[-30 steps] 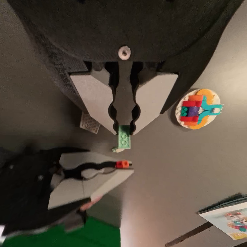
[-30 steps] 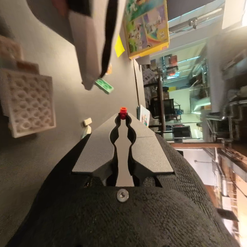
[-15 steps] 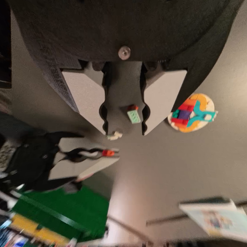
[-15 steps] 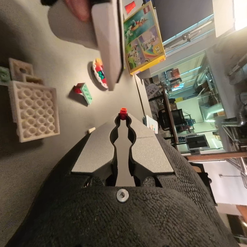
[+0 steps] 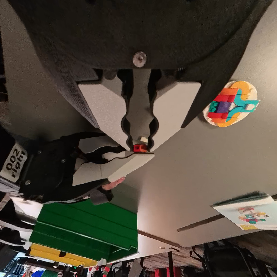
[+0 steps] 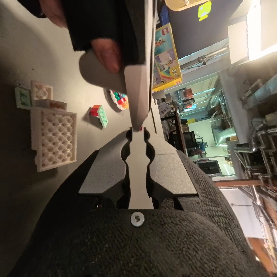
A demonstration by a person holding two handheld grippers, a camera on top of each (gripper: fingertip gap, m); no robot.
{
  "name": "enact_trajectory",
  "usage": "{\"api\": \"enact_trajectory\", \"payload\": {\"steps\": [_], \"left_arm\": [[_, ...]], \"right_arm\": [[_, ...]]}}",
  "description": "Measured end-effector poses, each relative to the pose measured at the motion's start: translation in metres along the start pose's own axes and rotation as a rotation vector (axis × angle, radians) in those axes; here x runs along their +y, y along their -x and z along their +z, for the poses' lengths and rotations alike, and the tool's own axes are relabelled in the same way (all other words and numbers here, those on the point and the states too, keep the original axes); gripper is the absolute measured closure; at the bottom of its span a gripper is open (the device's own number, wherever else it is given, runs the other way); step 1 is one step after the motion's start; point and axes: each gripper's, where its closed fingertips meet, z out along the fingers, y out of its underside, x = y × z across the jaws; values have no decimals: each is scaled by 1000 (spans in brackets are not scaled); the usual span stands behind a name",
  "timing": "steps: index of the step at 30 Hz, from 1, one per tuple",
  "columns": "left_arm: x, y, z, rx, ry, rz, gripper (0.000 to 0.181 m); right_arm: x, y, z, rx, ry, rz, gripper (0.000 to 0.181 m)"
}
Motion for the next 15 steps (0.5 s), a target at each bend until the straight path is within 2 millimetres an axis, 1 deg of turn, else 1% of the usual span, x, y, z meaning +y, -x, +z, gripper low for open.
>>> {"api": "enact_trajectory", "payload": {"steps": [1,2,3,4,5,7,8,9,10,11,13,14,15], "left_arm": [[-3,2,-3,-20,-13,28,163],[-7,5,-9,-47,-29,64,163],[-14,10,-17,-87,-54,104,163],[-23,17,-31,-150,-85,154,163],[-35,27,-48,-235,-117,201,163],[-54,48,-94,-405,-165,238,163],[-61,59,-120,-486,-179,235,163],[-61,72,-146,-556,-164,212,163],[-54,88,-169,-619,-103,158,163],[-38,105,-191,-675,-3,75,163],[9,140,-232,-789,244,-203,163],[34,147,-245,-780,360,-336,163],[52,155,-254,-770,438,-425,163]], "right_arm": [[3,-2,0,6,8,19,162],[7,-5,0,12,20,39,159],[12,-7,0,14,28,63,159],[15,-9,0,13,32,88,159],[18,-10,-1,12,35,110,160],[22,-12,-1,12,41,137,161],[22,-13,-1,13,44,141,161],[22,-13,-1,14,46,143,162],[21,-13,-1,11,45,144,162],[20,-12,-1,8,43,144,163],[18,-11,-1,2,38,146,163],[17,-11,-1,-1,34,147,163],[16,-11,-1,-2,33,146,163]]}}
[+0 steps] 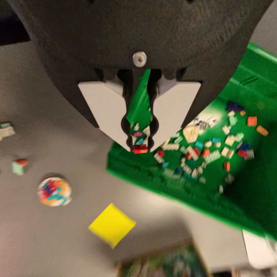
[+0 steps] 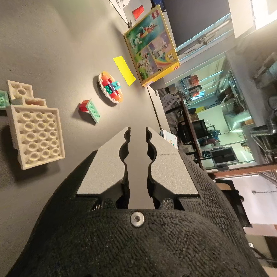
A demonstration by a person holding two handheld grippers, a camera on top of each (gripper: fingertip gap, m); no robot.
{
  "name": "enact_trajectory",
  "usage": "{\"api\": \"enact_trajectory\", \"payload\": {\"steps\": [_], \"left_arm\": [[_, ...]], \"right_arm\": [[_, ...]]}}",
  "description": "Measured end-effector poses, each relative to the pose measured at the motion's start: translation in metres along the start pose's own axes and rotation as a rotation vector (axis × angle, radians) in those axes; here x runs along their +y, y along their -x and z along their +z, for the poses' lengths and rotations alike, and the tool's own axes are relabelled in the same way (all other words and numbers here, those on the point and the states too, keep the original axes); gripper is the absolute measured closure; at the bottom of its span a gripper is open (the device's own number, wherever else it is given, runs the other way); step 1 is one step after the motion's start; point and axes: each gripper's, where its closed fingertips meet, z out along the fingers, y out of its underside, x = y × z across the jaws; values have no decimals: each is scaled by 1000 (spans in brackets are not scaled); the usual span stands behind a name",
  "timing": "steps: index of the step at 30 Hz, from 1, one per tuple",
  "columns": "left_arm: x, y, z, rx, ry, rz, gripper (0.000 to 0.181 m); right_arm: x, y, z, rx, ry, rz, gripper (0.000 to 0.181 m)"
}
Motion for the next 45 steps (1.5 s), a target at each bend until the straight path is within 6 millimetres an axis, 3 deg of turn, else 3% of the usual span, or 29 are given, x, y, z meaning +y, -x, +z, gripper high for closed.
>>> {"api": "enact_trajectory", "payload": {"steps": [3,7,10,16,18,19,21,22,24,25,27,32,37,38,43,45], "left_arm": [[38,34,21,-17,266,-85,163],[58,52,44,-16,365,-139,160],[58,55,48,-13,328,-183,138],[55,58,29,-113,283,-183,130],[24,35,11,-106,91,-144,130],[5,12,1,-66,-24,-98,130],[-24,-55,-11,92,-211,41,129],[-28,-94,-11,200,-249,119,129],[-17,-166,4,422,-197,253,131],[-9,-192,17,493,-148,300,132],[4,-224,44,559,-72,354,134],[27,-253,85,593,71,388,132],[21,-254,99,509,18,467,148],[21,-253,100,490,13,498,162],[23,-276,80,634,-64,586,162],[21,-283,69,703,-100,589,162]], "right_arm": [[0,1,0,-7,2,-4,164],[0,2,-1,-18,2,12,167],[2,3,0,-32,6,31,167],[2,4,1,-43,5,55,167],[2,2,1,-40,3,67,167],[3,2,1,-40,2,75,167],[4,3,1,-48,2,97,167],[6,3,2,-53,3,107,167],[7,4,2,-61,3,122,167],[8,5,3,-65,2,128,167],[8,7,3,-79,-5,131,167],[-2,24,0,-181,-55,93,160],[-8,42,0,-259,-73,47,155],[-9,45,1,-266,-73,32,154],[-6,47,5,-224,-37,-80,154],[-9,48,3,-216,-52,-109,166]]}}
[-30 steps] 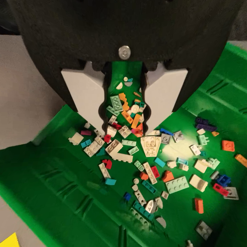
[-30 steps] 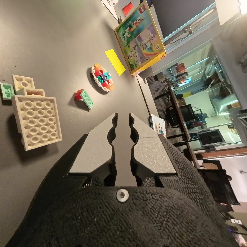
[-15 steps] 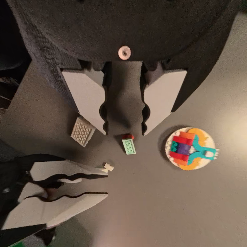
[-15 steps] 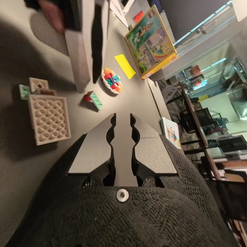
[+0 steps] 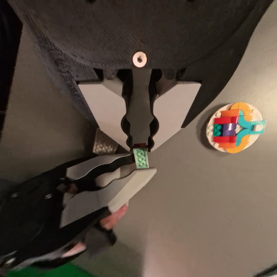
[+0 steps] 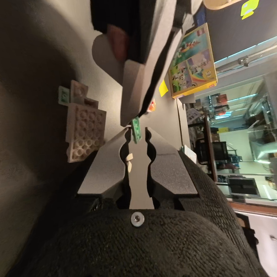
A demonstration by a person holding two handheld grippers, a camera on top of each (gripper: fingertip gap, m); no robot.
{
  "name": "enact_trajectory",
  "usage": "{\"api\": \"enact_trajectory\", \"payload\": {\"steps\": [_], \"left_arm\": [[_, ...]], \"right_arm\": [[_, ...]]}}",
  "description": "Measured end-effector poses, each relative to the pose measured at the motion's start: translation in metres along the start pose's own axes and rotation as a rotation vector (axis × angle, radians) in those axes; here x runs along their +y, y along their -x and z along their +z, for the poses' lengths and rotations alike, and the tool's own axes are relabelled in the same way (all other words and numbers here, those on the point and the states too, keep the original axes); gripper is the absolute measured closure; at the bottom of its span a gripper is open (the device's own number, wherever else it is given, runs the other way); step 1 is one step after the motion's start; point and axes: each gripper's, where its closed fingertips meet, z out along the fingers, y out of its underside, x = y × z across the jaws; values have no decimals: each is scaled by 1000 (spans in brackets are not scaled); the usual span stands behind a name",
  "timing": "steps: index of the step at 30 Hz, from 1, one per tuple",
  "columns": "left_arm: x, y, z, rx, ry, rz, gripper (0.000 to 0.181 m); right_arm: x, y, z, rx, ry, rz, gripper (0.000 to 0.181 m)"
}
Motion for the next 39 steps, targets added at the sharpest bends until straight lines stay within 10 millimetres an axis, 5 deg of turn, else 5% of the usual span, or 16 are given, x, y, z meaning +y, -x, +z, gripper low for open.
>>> {"api": "enact_trajectory", "payload": {"steps": [4,7,11,22,33,34,37,39], "left_arm": [[-23,-10,-10,79,-159,-46,159],[-42,-8,-21,52,-301,-65,139],[-56,-11,-31,16,-412,-30,149],[-72,-15,-31,88,-551,-196,162],[-67,-14,-34,68,-508,-203,162],[-67,-13,-34,64,-507,-202,162],[-30,11,-33,-86,-403,-199,163],[-22,9,-46,-30,-452,-272,163]], "right_arm": [[-5,-16,-7,82,-16,28,180],[-11,-34,-16,125,-83,208,180],[-14,-46,-23,163,-129,303,181],[-11,-58,-29,323,-24,111,180],[-15,-56,-26,265,-81,290,179],[-13,-59,-26,280,-81,317,180],[54,-120,-72,514,-67,681,180],[69,-123,-82,511,-110,791,180]]}}
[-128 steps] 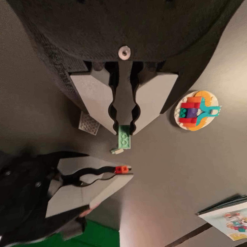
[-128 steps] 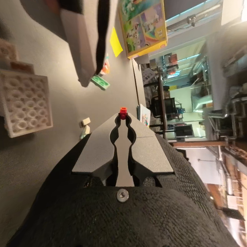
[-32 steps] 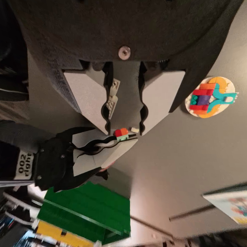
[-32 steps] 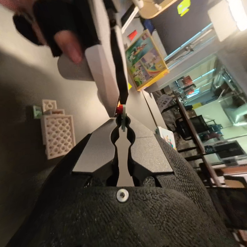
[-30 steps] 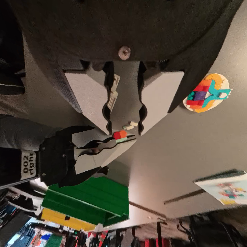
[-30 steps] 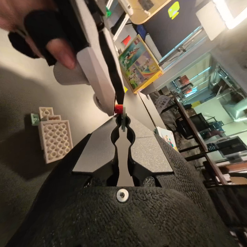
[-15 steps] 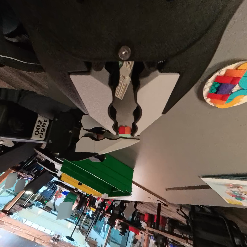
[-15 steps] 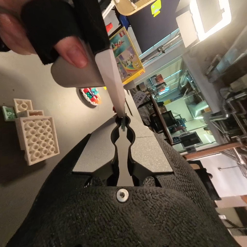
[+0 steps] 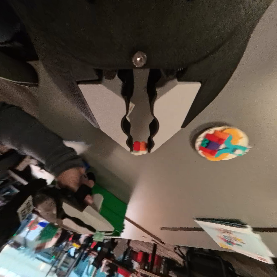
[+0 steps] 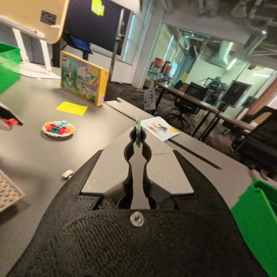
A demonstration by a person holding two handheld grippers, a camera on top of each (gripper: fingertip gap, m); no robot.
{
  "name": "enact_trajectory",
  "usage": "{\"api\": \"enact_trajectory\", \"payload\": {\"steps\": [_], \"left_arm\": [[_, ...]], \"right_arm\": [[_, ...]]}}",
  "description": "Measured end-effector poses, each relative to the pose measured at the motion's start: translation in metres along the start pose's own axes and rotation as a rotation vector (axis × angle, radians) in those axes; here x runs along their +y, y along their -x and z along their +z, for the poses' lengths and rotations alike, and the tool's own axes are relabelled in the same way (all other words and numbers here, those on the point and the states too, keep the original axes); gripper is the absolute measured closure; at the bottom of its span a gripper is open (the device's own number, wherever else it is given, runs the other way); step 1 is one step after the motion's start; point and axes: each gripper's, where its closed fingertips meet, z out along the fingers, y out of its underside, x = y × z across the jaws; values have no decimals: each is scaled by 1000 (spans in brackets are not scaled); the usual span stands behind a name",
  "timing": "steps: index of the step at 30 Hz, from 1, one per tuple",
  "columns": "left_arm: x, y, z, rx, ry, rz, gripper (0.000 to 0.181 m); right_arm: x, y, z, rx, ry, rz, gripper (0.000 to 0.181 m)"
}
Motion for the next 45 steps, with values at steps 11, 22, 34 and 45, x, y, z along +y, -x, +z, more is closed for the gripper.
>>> {"api": "enact_trajectory", "payload": {"steps": [11,22,34,45], "left_arm": [[-53,93,-176,-711,84,160,162],[54,186,-217,-764,673,-365,129],[74,201,-250,-944,872,-428,76],[28,192,-232,-689,520,-495,163]], "right_arm": [[16,57,16,-200,78,-128,180],[28,100,16,-335,133,-316,180],[26,114,13,-380,113,-400,180],[28,122,11,-410,120,-431,180]]}}
